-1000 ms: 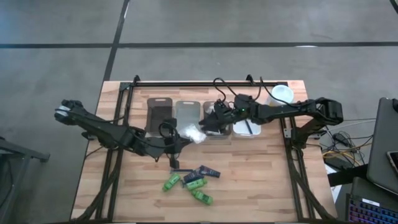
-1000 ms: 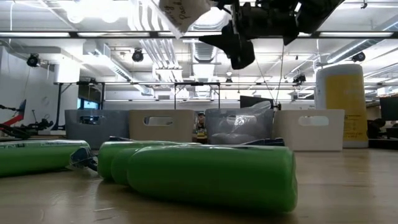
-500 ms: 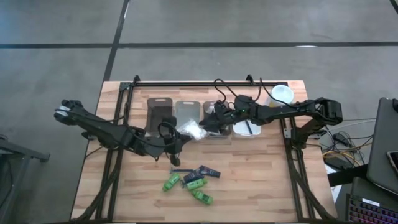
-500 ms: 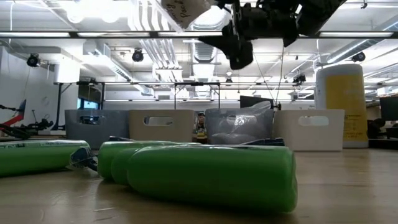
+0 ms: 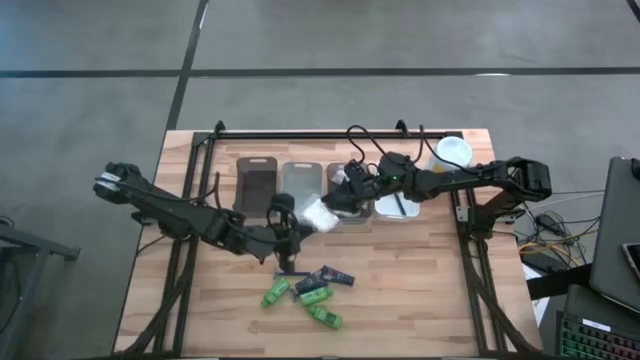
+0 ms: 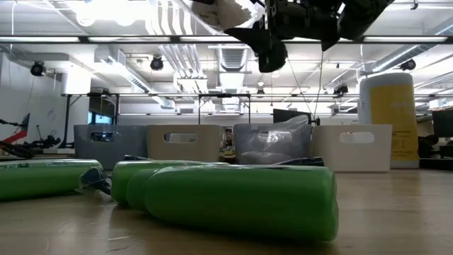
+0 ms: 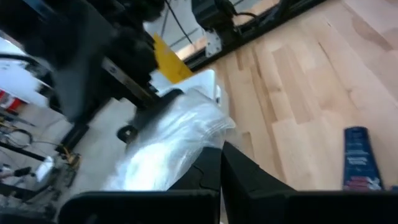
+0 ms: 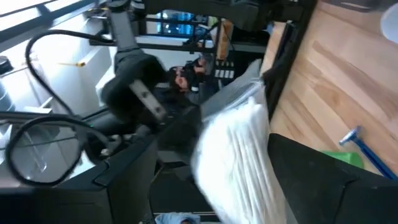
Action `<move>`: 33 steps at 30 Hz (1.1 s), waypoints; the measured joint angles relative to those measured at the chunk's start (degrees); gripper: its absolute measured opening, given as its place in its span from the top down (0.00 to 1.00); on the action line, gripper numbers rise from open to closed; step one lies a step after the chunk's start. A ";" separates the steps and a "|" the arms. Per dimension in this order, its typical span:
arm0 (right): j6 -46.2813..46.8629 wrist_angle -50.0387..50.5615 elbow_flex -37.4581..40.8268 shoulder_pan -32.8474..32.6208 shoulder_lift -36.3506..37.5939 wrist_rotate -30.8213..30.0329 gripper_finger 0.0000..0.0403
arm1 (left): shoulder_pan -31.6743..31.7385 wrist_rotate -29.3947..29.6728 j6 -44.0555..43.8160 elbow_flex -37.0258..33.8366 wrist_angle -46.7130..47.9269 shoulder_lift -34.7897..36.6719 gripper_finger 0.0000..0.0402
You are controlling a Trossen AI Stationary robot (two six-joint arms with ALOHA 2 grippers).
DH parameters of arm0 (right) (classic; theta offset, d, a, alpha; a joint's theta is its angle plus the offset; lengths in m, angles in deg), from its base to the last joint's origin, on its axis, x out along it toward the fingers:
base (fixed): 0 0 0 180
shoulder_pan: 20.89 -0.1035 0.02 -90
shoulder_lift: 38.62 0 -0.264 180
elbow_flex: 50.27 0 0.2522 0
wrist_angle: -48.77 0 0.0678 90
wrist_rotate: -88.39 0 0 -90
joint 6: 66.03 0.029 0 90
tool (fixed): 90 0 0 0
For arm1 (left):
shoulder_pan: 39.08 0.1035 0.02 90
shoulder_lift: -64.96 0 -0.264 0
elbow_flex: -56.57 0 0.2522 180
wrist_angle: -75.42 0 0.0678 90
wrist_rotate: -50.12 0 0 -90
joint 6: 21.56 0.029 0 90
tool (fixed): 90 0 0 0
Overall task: Pick & Place Travel size toiletries
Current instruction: Put the white cotton pack into the right black bin
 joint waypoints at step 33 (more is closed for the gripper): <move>-14.54 8.36 -0.11 -0.80 0.02 1.57 0.96 | 1.62 -4.15 -5.40 -1.77 1.13 0.00 0.95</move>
